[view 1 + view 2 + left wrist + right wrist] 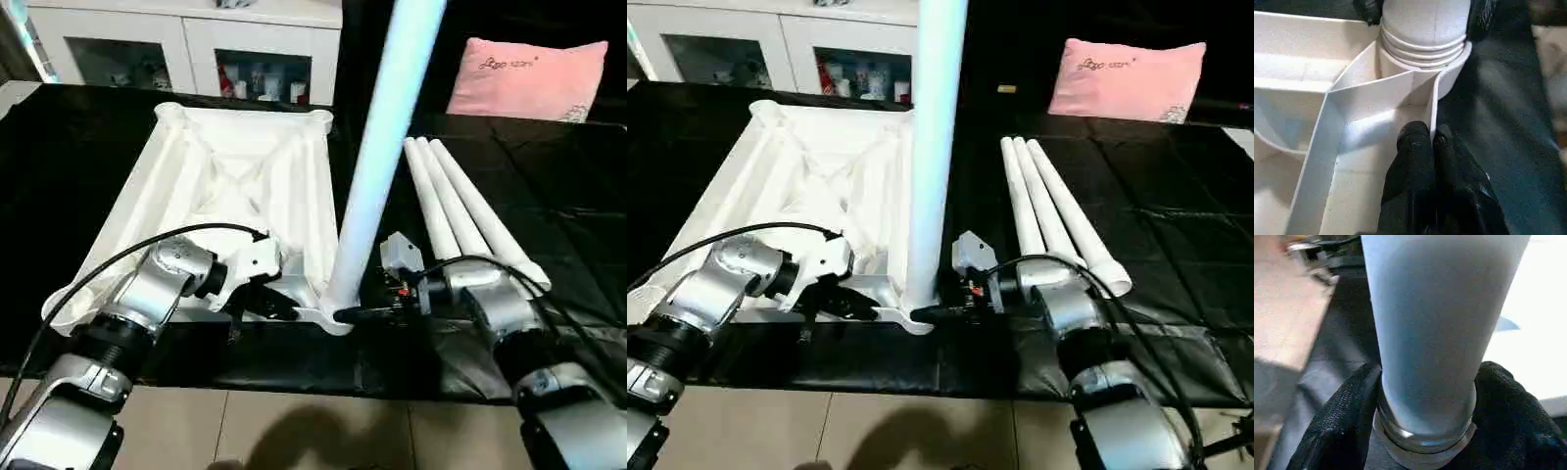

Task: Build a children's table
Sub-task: Rotate leg to tighten, then rotate table base

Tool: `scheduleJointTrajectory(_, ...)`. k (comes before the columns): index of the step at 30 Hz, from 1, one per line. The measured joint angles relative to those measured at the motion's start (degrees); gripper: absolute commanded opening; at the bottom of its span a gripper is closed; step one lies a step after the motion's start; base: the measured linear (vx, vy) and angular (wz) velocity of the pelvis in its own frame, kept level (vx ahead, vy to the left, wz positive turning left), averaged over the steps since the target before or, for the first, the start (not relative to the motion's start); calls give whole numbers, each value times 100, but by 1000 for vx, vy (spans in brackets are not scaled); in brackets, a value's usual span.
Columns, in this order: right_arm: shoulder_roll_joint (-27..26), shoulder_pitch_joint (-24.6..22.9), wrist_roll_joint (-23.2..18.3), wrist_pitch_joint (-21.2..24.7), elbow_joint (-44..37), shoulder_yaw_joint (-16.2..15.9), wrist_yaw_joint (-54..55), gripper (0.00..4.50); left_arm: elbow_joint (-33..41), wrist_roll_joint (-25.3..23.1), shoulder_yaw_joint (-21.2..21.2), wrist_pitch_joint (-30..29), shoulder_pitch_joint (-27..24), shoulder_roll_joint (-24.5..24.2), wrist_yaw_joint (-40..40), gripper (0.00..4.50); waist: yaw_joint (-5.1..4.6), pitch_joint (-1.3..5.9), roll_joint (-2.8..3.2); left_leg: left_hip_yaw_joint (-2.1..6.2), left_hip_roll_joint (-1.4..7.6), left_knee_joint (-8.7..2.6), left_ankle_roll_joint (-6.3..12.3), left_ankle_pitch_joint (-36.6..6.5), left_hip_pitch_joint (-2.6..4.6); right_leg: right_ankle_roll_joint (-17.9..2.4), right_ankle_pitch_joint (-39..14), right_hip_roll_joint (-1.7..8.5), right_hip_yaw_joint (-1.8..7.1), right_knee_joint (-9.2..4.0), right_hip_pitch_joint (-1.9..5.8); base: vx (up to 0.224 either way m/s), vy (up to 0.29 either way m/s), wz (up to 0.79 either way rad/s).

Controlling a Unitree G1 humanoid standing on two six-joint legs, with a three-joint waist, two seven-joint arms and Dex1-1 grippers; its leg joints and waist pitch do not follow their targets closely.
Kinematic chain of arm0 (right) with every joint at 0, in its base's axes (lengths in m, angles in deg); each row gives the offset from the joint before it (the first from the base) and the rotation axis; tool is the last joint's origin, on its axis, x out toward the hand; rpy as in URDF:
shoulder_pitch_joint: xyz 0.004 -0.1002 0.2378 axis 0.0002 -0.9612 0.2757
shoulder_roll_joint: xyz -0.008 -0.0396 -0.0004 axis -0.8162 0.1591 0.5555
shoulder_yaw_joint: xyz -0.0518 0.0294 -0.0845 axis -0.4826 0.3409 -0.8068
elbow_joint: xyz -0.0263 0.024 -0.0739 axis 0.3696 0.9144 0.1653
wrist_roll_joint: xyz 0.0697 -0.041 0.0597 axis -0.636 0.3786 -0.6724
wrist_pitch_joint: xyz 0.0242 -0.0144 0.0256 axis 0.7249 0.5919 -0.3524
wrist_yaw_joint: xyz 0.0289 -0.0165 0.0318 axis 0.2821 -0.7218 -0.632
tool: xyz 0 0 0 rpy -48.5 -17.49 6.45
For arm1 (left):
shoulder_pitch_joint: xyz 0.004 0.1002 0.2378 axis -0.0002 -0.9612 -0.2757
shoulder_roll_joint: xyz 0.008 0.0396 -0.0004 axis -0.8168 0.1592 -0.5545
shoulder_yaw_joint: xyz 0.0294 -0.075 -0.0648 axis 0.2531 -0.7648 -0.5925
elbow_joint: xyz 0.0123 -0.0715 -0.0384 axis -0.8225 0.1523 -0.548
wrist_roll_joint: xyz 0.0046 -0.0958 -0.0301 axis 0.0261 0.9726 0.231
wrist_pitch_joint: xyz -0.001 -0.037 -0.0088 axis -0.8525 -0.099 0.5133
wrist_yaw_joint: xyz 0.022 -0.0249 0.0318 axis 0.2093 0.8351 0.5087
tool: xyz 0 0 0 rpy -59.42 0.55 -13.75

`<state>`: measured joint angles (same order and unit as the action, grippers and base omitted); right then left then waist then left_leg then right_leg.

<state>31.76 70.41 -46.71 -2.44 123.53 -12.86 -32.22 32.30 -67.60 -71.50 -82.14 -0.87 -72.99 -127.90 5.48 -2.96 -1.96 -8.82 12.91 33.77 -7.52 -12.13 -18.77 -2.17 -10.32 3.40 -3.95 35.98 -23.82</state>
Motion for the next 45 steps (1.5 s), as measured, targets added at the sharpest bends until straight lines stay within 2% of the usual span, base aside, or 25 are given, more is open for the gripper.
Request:
scheduleJointTrajectory(5,-558,39,29,527,202,565,2022,263,-25,-59,-418,-1060,65,728,1484,0,-203,1,-4,3,-3,0,-16,9,31,28,2,-2,2,-5,11,0,0,0)
scheduleJointTrajectory(7,-714,73,40,652,211,663,2474,263,-39,-61,-482,-1293,117,864,1821,0,-226,1,-2,4,-3,-11,-17,10,34,29,3,-5,0,-3,8,0,0,0)
scheduleJointTrajectory(10,-1120,344,81,925,430,924,3643,263,-314,-120,-748,-1628,328,1319,2644,0,-273,0,-4,8,-4,-13,-20,12,34,30,5,-9,-1,-1,3,0,0,0)
scheduleJointTrajectory(12,-1329,611,88,1110,627,1119,4410,263,-590,-161,-893,-1717,525,1660,3232,0,-284,1,-2,8,-8,-14,-19,12,28,31,6,-7,3,-6,0,0,0,0)
scheduleJointTrajectory(15,-1439,813,117,1226,759,1194,4907,263,-726,-171,-958,-1740,645,1833,3567,0,-273,6,6,8,-8,-17,-19,12,15,31,9,-6,4,-6,-6,0,0,0)
scheduleJointTrajectory(18,-1486,856,130,1243,759,1234,5092,263,-726,-171,-977,-1745,663,1881,3671,0,-258,22,32,7,-9,-23,-9,8,2,20,4,-6,5,-12,-10,40,7,1)
scheduleJointTrajectory(20,-1511,867,141,1216,758,1269,5147,322,-726,-178,-976,-1745,686,1881,3675,0,-251,22,33,7,-9,-25,9,11,-14,16,1,-6,3,-18,-21,0,0,0)
scheduleJointTrajectory(23,-1565,857,157,1112,777,1270,5214,334,-732,-267,-951,-1684,696,1880,3729,0,-260,20,30,6,-8,-23,14,11,-18,14,2,-6,3,-21,-23,0,0,0)
scheduleJointTrajectory(24,-1565,824,196,1043,776,1252,5234,359,-772,-279,-926,-1629,704,1878,3746,0,-261,20,30,6,-8,-22,11,9,-17,13,3,-5,3,-21,-22,0,0,0)
scheduleJointTrajectory(26,-1532,730,313,899,734,1169,5239,367,-836,-292,-878,-1532,721,1870,3763,0,-256,20,30,6,-8,-21,-1,3,-17,13,4,-5,3,-21,-21,0,0,0)
scheduleJointTrajectory(33,-1327,122,302,1090,-34,987,4886,422,-1059,-438,-729,-1169,792,1815,3797,0,-223,17,34,7,-8,-23,-3,3,-17,23,13,-5,3,-26,-19,0,0,0)
scheduleJointTrajectory(38,-1274,-415,85,1130,-850,1048,4695,444,-1277,-497,-660,-530,799,1767,3793,0,-202,10,29,7,-8,-24,-2,3,-26,36,15,-5,2,-36,-23,0,0,0)
scheduleJointTrajectory(39,-1247,-453,79,1125,-990,1053,4733,449,-1318,-492,-663,-405,798,1766,3786,27,-198,10,28,7,-8,-24,-2,3,-29,35,17,-4,2,-40,-24,0,0,0)
scheduleJointTrajectory(41,-1204,-514,68,1118,-1261,1073,4745,450,-1339,-478,-683,-304,790,1771,3773,44,-188,3,17,7,-8,-25,-2,3,-31,33,19,-4,2,-44,-23,0,0,0)
scheduleJointTrajectory(43,-1191,-557,24,1150,-1469,1101,4732,450,-1295,-290,-823,-182,774,1780,3730,54,-180,-15,-12,7,-5,-26,-2,3,-31,26,22,-6,0,-46,-24,0,0,0)
scheduleJointTrajectory(45,-1196,-631,-69,1267,-1666,1098,4669,450,-1100,-88,-984,-178,740,1759,3627,66,-189,-17,-16,5,-5,-30,0,2,-36,25,23,-7,2,-65,-24,0,0,0)
